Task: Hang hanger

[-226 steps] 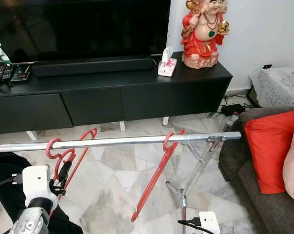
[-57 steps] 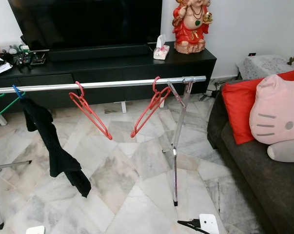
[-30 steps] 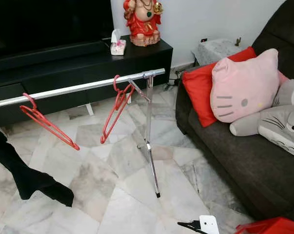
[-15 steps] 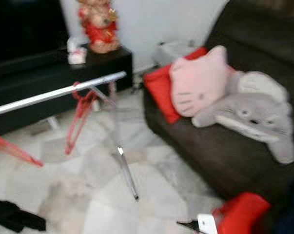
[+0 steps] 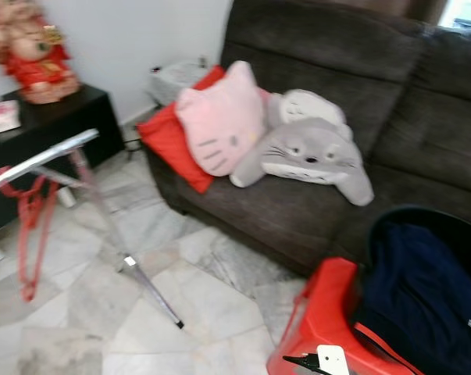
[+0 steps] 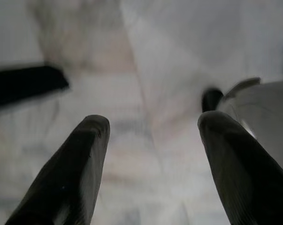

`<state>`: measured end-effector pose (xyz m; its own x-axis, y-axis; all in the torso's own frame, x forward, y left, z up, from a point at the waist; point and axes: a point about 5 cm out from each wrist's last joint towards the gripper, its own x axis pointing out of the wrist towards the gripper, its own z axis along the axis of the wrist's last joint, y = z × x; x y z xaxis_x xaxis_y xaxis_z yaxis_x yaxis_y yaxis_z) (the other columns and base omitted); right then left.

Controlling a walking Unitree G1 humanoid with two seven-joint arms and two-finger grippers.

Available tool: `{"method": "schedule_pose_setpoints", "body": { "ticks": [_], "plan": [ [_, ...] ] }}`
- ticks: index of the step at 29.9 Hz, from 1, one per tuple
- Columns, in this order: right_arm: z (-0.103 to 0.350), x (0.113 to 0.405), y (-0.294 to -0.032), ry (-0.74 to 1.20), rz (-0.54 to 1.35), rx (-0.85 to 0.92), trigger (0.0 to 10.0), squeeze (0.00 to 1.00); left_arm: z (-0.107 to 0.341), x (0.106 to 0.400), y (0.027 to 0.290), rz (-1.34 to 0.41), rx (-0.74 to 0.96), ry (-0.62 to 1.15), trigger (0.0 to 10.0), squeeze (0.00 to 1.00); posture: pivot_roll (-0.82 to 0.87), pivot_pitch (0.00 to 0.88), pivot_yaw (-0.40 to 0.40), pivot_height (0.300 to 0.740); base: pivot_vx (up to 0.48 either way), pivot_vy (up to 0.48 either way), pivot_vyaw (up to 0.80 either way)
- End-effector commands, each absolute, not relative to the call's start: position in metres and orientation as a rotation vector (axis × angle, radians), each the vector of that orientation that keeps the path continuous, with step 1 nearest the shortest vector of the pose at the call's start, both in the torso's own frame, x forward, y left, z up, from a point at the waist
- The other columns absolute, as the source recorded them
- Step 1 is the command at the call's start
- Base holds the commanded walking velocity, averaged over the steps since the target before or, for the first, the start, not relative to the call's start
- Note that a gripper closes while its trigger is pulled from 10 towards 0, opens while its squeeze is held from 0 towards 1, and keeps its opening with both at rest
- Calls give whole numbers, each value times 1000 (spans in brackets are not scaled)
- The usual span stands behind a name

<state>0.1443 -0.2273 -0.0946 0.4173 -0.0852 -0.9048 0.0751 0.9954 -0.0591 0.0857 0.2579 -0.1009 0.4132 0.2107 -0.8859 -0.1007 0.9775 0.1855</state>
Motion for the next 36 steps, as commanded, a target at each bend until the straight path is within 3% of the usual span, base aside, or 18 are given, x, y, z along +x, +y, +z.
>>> {"method": "schedule_pose_setpoints", "body": {
  "ticks": [1,5,23,36],
  "plan": [
    [-95,146,-222,1132,-90,-1,10000,0,-101,76,262,195,131,1151,10000,0,-83,0,16,740,0,0,-769],
    [-95,146,-221,1131,-90,1,10000,0,-101,76,265,195,137,1150,10000,0,-83,0,17,740,0,-352,-769],
    [-95,147,-220,1128,-88,4,10000,0,-103,83,253,182,120,1135,10000,0,-83,0,18,740,0,0,-767],
    [-95,147,-220,1127,-90,7,10000,0,-102,77,259,180,127,1142,10000,0,-85,0,19,740,0,0,-761]
  ]
}}
